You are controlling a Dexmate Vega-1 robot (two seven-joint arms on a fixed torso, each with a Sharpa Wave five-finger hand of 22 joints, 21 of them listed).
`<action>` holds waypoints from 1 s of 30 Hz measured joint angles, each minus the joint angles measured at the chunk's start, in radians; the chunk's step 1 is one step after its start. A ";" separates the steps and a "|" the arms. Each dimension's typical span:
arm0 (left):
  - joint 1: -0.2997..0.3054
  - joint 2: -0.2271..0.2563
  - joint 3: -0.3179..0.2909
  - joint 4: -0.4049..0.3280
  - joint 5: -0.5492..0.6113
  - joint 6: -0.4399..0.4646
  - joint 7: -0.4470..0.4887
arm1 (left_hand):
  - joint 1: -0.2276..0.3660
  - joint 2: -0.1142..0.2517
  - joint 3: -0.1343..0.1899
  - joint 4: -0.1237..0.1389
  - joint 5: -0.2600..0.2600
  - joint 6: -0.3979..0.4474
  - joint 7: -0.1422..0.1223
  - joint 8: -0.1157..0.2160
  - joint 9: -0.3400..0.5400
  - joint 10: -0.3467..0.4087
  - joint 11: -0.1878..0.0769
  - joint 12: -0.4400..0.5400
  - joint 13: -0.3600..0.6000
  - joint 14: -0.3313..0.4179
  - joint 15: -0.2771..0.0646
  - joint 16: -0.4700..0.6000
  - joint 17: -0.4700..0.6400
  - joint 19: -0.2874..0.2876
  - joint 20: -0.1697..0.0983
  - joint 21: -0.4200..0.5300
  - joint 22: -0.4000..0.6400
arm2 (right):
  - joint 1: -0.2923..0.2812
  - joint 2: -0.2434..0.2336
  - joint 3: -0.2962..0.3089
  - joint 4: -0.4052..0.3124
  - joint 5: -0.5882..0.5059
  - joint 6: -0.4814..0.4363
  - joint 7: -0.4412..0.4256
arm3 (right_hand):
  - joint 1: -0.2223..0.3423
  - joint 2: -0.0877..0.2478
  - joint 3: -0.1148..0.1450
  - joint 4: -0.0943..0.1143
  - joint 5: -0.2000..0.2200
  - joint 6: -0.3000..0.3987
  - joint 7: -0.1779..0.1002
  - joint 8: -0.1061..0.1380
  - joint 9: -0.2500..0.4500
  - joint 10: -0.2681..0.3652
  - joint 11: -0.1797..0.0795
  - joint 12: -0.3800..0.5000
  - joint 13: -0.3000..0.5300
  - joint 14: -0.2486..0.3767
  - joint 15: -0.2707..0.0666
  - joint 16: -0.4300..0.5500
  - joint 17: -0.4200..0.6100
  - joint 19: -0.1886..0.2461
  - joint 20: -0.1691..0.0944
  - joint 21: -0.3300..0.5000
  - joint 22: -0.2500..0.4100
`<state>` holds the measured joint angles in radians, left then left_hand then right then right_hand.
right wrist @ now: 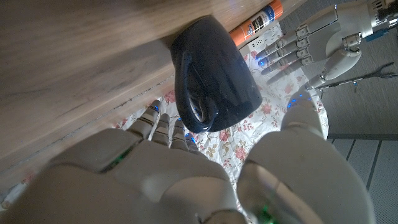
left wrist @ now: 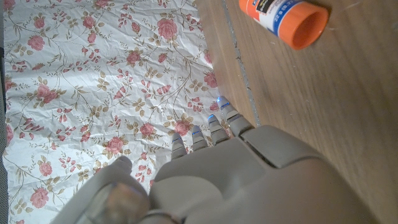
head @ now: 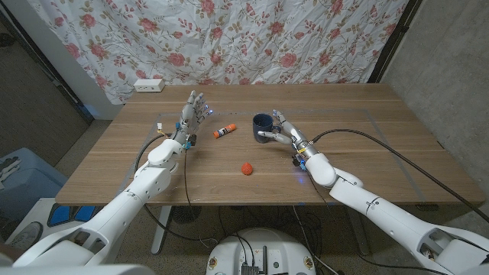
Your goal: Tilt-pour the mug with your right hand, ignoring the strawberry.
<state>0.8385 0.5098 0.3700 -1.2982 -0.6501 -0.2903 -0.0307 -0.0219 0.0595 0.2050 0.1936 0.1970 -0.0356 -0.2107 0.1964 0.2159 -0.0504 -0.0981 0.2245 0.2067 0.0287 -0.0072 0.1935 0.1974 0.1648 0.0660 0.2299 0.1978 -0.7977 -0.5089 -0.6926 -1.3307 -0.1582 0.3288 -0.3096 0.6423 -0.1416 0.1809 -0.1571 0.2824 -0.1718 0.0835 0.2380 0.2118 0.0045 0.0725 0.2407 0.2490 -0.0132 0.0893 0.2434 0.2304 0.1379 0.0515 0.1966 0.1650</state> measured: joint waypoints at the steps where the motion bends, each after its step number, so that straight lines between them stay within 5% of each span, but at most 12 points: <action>1: 0.000 0.000 0.000 0.000 0.000 0.000 0.000 | 0.000 0.000 0.000 0.000 0.000 0.000 0.000 0.000 0.000 0.000 0.000 0.000 0.000 0.000 0.000 0.000 0.000 0.000 0.000 0.000 0.000 | 0.003 0.002 -0.001 0.007 0.000 0.000 0.000 | 0.000 0.000 0.000 0.000 0.004 0.000 0.000 0.000 0.000 0.007 0.001 0.004 0.000 0.002 0.002 0.001 0.000 0.003 -0.003 0.000 0.000; 30: 0.000 0.000 0.000 -0.001 0.000 0.000 0.000 | 0.000 0.000 0.000 0.000 0.000 0.000 0.000 0.000 0.000 0.000 0.000 0.000 0.000 0.000 0.000 0.000 0.000 0.000 0.000 0.000 0.000 | 0.074 0.061 -0.031 0.178 0.017 0.114 0.017 | 0.007 -0.007 0.000 0.000 0.032 0.000 -0.011 0.008 0.000 0.030 -0.008 0.007 0.014 0.025 -0.021 0.003 0.000 0.037 -0.023 0.000 0.000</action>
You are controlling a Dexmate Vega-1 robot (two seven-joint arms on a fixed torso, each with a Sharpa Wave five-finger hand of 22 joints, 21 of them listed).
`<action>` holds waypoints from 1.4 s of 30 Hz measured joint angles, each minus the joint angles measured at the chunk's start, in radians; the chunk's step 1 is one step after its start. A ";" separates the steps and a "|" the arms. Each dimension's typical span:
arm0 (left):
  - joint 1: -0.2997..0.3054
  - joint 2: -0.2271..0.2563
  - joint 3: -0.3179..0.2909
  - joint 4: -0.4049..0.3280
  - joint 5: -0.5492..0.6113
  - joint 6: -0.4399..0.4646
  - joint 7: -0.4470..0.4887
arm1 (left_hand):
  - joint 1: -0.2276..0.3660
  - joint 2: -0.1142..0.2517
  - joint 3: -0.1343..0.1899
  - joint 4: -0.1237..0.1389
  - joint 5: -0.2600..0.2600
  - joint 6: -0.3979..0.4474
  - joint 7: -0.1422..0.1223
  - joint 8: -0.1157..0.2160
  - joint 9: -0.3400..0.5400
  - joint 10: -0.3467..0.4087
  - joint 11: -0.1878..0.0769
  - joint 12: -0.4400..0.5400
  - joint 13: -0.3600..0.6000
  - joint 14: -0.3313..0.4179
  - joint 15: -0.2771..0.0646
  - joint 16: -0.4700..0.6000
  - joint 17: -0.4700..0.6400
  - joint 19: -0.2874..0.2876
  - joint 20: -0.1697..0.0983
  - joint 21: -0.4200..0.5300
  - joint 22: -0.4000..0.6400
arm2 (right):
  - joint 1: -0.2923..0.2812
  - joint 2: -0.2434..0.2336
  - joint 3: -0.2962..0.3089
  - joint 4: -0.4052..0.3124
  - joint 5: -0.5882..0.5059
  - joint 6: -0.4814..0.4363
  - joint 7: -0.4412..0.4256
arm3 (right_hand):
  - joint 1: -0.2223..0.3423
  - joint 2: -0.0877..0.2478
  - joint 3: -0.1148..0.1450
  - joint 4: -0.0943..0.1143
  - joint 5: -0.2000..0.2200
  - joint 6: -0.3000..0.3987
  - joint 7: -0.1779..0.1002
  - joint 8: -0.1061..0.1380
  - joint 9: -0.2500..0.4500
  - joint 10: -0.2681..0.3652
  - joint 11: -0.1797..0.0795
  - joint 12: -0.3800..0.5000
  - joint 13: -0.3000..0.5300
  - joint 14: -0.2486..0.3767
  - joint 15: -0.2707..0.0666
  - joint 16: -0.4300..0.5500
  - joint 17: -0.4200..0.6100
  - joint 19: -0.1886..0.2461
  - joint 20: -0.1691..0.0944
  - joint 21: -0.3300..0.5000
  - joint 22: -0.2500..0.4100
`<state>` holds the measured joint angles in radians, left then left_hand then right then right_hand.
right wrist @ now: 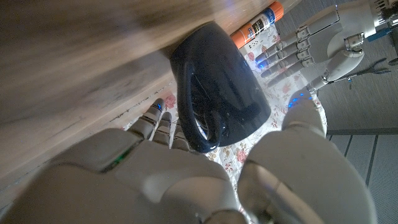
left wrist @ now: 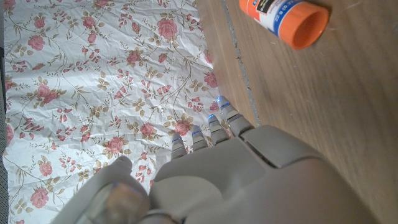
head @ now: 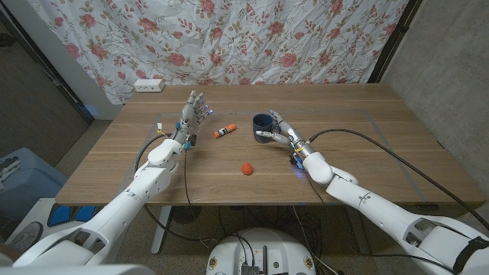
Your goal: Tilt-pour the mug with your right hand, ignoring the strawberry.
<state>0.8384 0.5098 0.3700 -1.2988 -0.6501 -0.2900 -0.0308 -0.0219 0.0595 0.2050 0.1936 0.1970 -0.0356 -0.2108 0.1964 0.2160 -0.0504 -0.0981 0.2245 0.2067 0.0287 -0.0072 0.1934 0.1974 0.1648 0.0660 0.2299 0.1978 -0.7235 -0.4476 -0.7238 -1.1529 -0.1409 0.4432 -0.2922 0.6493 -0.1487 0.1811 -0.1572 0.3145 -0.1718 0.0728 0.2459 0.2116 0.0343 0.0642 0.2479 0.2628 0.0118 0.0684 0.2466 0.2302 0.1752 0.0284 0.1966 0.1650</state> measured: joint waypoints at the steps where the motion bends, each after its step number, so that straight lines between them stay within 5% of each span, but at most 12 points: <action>1: 0.000 0.000 0.000 0.000 0.000 0.000 0.000 | 0.000 0.000 0.000 0.000 0.000 0.000 0.000 0.000 0.000 0.000 0.000 0.000 0.000 0.000 0.000 0.000 0.000 0.000 0.000 0.000 0.000 | 0.001 0.001 0.000 0.002 0.000 0.001 0.000 | 0.011 -0.011 0.000 0.000 0.000 0.000 0.000 0.000 0.000 0.000 0.000 0.000 0.000 0.003 0.003 0.000 0.000 0.002 -0.002 0.000 0.000; 22: 0.000 0.000 0.000 0.000 0.000 0.000 0.000 | 0.000 0.000 0.000 0.000 0.000 0.000 0.000 0.000 0.000 0.000 0.000 0.000 0.000 0.000 0.000 0.000 0.000 0.000 0.000 0.000 0.000 | 0.020 0.010 -0.011 0.024 -0.011 -0.004 -0.012 | 0.011 -0.012 -0.018 0.002 0.019 0.000 -0.011 0.009 0.005 0.027 -0.006 0.011 0.009 0.017 -0.004 0.005 0.002 0.025 -0.003 0.000 0.000; 30: 0.000 0.000 0.000 0.000 0.000 0.000 0.000 | 0.000 0.000 0.000 0.000 0.000 0.000 0.000 0.000 0.000 0.000 0.000 0.000 0.000 0.000 0.000 0.000 0.000 0.000 0.000 0.000 0.000 | 0.024 0.014 -0.016 0.023 -0.022 -0.013 -0.025 | 0.003 -0.020 -0.024 0.007 0.036 0.041 -0.028 0.032 0.010 0.066 -0.013 0.026 0.019 0.044 -0.013 0.012 0.005 0.050 -0.007 0.000 0.000; 42: 0.000 0.000 0.000 0.000 0.000 0.000 0.000 | 0.000 0.000 0.000 0.000 0.000 0.000 0.000 0.000 0.000 0.000 0.000 0.000 0.000 0.000 0.000 0.000 0.000 0.000 0.000 0.000 0.000 | 0.029 0.021 -0.020 0.031 -0.028 -0.005 -0.045 | 0.013 -0.010 -0.032 0.007 0.057 0.128 -0.048 0.077 0.014 0.121 -0.057 0.041 0.032 0.069 -0.020 0.016 0.009 0.073 -0.002 0.000 0.000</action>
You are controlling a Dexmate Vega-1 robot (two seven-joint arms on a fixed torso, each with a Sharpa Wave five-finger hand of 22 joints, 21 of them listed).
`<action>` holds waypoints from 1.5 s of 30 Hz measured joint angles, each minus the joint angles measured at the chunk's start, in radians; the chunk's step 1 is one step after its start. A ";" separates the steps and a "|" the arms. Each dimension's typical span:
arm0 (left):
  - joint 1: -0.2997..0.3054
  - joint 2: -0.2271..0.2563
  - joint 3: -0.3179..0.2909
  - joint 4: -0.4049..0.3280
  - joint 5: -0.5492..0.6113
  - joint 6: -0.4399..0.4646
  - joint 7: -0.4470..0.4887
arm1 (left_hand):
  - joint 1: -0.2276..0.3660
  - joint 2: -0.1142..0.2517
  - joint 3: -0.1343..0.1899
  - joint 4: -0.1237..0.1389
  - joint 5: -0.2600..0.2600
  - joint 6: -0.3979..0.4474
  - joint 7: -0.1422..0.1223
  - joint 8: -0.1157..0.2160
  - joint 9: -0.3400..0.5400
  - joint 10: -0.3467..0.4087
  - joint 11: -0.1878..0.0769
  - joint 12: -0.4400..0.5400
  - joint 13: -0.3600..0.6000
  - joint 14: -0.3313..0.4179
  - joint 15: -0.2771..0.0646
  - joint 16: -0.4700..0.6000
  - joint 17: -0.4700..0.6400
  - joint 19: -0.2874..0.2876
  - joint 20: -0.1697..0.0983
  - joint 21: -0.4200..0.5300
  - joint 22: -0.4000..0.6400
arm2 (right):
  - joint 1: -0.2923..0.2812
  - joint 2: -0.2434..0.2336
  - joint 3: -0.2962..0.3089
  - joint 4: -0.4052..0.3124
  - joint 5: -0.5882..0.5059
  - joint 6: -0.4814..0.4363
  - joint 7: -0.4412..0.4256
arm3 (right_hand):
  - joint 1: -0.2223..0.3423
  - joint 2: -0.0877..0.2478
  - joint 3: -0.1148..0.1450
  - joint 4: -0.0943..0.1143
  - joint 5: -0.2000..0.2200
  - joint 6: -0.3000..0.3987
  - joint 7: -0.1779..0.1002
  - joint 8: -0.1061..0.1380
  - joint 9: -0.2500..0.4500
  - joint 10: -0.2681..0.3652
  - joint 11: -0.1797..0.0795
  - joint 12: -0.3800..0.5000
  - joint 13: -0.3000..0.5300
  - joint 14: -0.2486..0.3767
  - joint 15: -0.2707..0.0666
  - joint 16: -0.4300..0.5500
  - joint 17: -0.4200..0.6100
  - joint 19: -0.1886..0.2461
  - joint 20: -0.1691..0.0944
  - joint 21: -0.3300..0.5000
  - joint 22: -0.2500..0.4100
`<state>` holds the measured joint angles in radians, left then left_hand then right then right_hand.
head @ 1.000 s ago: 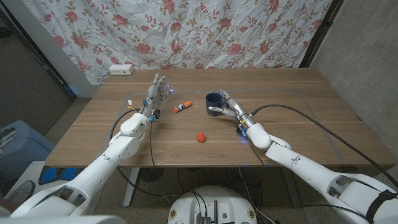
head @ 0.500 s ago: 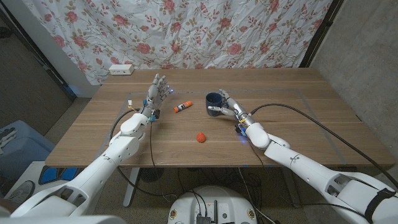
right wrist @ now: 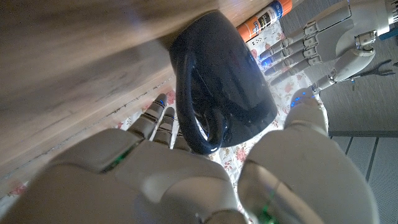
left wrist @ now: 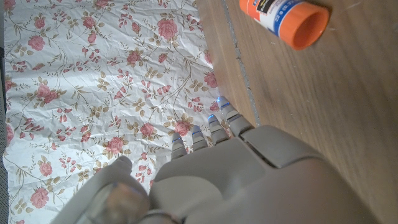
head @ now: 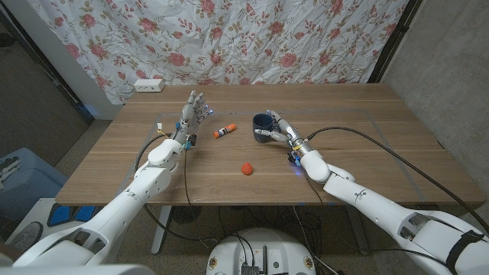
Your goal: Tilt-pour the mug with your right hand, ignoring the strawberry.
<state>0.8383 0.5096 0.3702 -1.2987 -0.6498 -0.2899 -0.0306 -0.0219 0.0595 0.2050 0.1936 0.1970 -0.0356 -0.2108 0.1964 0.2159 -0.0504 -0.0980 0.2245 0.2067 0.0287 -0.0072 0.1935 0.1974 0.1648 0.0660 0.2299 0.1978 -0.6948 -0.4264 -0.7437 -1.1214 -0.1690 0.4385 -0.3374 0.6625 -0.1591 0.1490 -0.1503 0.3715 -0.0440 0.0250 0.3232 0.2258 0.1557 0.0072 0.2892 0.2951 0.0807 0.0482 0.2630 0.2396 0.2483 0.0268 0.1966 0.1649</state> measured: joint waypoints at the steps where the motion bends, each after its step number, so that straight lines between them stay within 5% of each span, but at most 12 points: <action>1: 0.000 0.000 0.000 0.000 0.000 0.000 0.000 | 0.000 0.000 0.000 0.000 0.000 0.000 0.000 0.000 0.000 0.000 0.000 0.000 0.000 0.000 0.000 0.000 0.000 0.000 0.000 0.000 0.000 | 0.000 0.000 0.000 0.000 0.000 0.000 0.000 | 0.005 -0.005 0.000 0.000 0.000 0.009 0.002 0.001 0.000 0.007 0.000 0.006 0.003 0.000 0.000 0.000 0.000 0.000 0.000 0.000 0.000; 18: 0.000 0.000 0.000 0.000 0.000 0.000 0.000 | 0.000 0.000 0.000 0.000 0.000 0.000 0.000 0.000 0.000 0.000 0.000 0.000 0.000 0.000 0.000 0.000 0.000 0.000 0.000 0.000 0.000 | 0.004 0.018 -0.006 0.008 -0.021 -0.006 -0.042 | 0.030 0.002 -0.004 -0.004 0.013 0.107 0.011 0.054 0.005 0.120 -0.038 0.036 0.019 0.068 -0.029 0.016 0.005 0.058 -0.006 0.008 0.000; 29: 0.000 0.000 0.000 0.000 0.000 0.000 0.000 | 0.000 0.000 0.000 0.000 0.000 0.000 0.000 0.000 0.000 0.000 0.000 0.000 0.000 0.000 0.000 0.000 0.000 0.000 0.000 0.000 0.000 | 0.012 0.030 -0.013 0.025 -0.022 -0.005 -0.056 | 0.049 0.020 -0.004 -0.004 0.017 0.177 -0.009 0.083 0.005 0.186 -0.072 0.048 0.016 0.099 -0.052 0.030 0.005 0.074 -0.016 0.008 0.000; 36: 0.000 0.000 0.000 0.000 0.000 0.000 0.000 | 0.000 0.000 0.000 0.000 0.000 0.000 0.000 0.000 0.000 0.000 0.000 0.000 0.000 0.000 0.000 0.000 0.000 0.000 0.000 0.000 0.000 | 0.015 0.035 -0.015 0.035 -0.023 0.000 -0.063 | 0.082 0.011 -0.004 -0.004 0.014 0.210 -0.014 0.103 0.004 0.216 -0.081 0.048 0.007 0.175 -0.089 0.057 0.002 0.109 -0.031 0.008 0.000; 45: 0.000 0.000 0.000 0.001 0.000 -0.001 -0.001 | 0.000 0.000 0.000 0.000 0.000 0.000 0.000 0.000 0.000 0.000 0.000 0.000 0.000 0.000 0.000 0.000 0.000 0.000 0.000 0.000 0.000 | 0.026 0.045 -0.019 0.058 -0.021 0.016 -0.068 | 0.112 0.007 0.003 -0.011 0.012 0.237 -0.016 0.114 0.002 0.240 -0.089 0.043 0.002 0.252 -0.088 0.074 -0.012 0.116 -0.038 0.008 0.000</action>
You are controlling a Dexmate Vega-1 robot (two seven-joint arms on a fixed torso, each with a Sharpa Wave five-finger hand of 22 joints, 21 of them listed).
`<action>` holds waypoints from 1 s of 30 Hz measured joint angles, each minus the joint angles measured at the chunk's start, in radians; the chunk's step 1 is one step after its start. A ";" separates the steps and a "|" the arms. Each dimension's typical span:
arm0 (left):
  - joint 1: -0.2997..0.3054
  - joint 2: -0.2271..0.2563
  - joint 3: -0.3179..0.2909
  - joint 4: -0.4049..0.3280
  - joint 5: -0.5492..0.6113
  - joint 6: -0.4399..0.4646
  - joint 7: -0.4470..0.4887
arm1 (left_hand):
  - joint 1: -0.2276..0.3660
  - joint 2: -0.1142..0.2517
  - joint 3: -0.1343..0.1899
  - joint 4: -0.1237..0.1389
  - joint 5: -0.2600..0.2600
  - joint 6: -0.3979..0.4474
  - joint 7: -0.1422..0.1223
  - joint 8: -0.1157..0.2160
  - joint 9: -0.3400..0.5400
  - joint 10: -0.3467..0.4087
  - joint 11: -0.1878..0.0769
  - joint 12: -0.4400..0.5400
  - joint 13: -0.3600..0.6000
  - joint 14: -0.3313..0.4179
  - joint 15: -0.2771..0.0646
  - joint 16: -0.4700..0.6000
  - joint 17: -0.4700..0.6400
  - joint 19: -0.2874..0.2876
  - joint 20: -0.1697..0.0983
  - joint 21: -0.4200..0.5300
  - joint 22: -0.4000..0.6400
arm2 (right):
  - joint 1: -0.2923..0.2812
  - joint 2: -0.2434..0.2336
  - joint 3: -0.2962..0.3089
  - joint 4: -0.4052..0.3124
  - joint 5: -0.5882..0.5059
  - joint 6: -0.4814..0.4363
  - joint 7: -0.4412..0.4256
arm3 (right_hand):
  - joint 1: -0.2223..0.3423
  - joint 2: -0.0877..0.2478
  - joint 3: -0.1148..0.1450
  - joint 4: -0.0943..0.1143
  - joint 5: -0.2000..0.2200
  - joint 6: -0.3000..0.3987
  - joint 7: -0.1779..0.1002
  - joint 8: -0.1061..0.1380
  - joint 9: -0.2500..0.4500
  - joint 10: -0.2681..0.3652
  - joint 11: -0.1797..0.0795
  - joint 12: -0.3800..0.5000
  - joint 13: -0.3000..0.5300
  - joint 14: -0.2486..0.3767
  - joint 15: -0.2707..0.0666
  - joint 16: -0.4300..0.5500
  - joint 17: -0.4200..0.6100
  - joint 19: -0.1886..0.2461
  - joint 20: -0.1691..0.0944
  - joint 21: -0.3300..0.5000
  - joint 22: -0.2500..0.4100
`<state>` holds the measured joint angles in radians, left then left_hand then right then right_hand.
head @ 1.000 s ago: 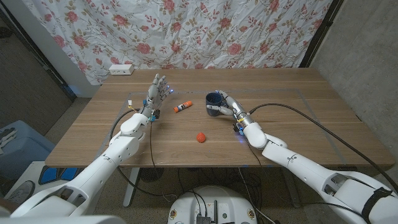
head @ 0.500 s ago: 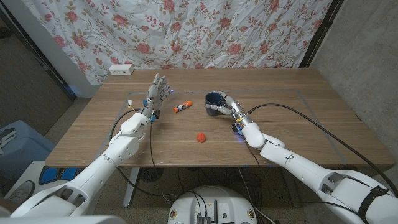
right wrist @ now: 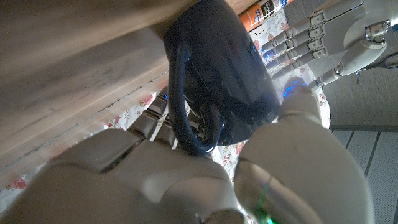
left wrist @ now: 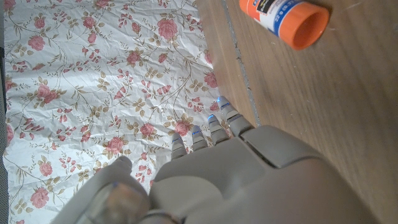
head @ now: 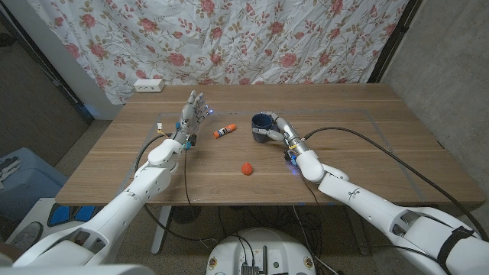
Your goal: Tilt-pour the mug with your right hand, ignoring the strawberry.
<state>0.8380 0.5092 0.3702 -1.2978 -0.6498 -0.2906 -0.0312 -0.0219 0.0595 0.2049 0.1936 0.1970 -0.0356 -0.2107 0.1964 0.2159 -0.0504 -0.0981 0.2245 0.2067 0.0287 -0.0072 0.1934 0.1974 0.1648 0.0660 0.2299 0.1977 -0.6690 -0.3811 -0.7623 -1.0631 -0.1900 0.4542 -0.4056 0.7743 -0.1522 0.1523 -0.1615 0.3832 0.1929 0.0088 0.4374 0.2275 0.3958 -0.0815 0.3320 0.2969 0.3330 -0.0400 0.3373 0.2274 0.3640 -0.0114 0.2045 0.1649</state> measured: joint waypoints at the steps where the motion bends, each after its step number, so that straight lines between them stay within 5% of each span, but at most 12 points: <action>1: 0.000 0.000 0.000 0.000 0.000 0.000 0.000 | 0.000 0.000 0.000 0.000 0.000 0.000 0.000 0.000 0.000 0.000 0.000 0.000 0.000 0.000 0.000 0.000 0.000 0.000 0.000 0.000 0.000 | 0.001 0.001 0.000 0.002 0.000 0.001 0.000 | 0.000 0.000 0.000 0.000 -0.005 0.001 -0.001 0.000 0.000 0.002 0.000 0.000 0.000 0.008 0.001 0.003 -0.002 0.003 -0.004 0.000 0.000; 12: 0.000 0.000 0.000 0.000 0.000 0.000 0.000 | 0.000 0.000 0.000 0.000 0.000 0.000 0.000 0.000 0.000 0.000 0.000 0.000 0.000 0.000 0.000 0.000 0.000 0.000 0.000 0.000 0.000 | 0.010 0.009 -0.005 0.021 -0.001 0.009 -0.016 | 0.029 0.018 0.012 0.002 -0.014 0.098 -0.019 0.043 0.000 0.078 -0.008 0.000 0.007 0.109 -0.004 0.029 -0.009 0.031 -0.033 0.000 0.000; 30: 0.000 0.000 0.000 0.000 0.000 0.000 0.000 | 0.000 0.000 0.000 0.000 0.000 0.000 0.000 0.000 0.000 0.000 0.000 0.000 0.000 0.000 0.000 0.000 0.000 0.000 0.000 0.000 0.000 | 0.018 0.018 -0.010 0.043 -0.011 0.023 -0.043 | 0.094 0.033 0.030 -0.001 -0.051 0.197 -0.050 0.101 -0.005 0.162 -0.042 0.016 0.017 0.206 -0.013 0.084 0.012 0.095 -0.033 0.000 0.000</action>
<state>0.8380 0.5096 0.3703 -1.2977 -0.6498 -0.2906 -0.0310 -0.0219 0.0595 0.2050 0.1936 0.1970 -0.0356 -0.2108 0.1964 0.2159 -0.0504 -0.0981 0.2245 0.2067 0.0287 -0.0072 0.1934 0.1974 0.1648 0.0660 0.2299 0.1978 -0.6509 -0.3635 -0.7725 -1.0201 -0.2007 0.4770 -0.4485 0.8679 -0.1192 0.1820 -0.1624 0.3323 0.3897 -0.0416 0.5380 0.2229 0.5577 -0.1232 0.3482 0.3139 0.5395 -0.0532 0.4212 0.2390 0.4594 -0.0448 0.2045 0.1649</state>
